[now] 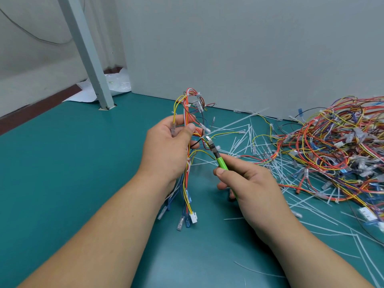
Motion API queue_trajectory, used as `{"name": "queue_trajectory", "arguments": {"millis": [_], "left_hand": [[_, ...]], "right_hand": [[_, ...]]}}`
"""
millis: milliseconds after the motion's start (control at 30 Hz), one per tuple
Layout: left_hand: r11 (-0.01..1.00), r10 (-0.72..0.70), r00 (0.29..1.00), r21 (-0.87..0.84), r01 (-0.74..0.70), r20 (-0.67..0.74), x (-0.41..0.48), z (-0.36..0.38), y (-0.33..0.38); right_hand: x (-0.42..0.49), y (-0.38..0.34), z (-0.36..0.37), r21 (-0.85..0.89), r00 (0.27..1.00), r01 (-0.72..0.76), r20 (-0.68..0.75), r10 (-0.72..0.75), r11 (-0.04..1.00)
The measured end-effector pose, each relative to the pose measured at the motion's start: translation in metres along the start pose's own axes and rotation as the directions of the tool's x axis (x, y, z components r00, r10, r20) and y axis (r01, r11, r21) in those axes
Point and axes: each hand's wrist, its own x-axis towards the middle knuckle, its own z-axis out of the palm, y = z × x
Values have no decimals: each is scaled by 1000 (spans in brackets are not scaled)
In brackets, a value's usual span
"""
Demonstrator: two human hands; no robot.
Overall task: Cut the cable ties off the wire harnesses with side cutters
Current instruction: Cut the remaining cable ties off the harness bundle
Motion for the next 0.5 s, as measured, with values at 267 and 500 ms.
{"name": "queue_trajectory", "arguments": {"millis": [267,500], "left_hand": [[996,-2,1000,-87,0,-14,-1,4,-2],[992,-34,999,-126,29,-41,1,4,-4]], "right_hand": [[-1,-3,-1,11,999,32,23,-33,999],[0,0,-2,-44,999,49,19,-49,998]]}}
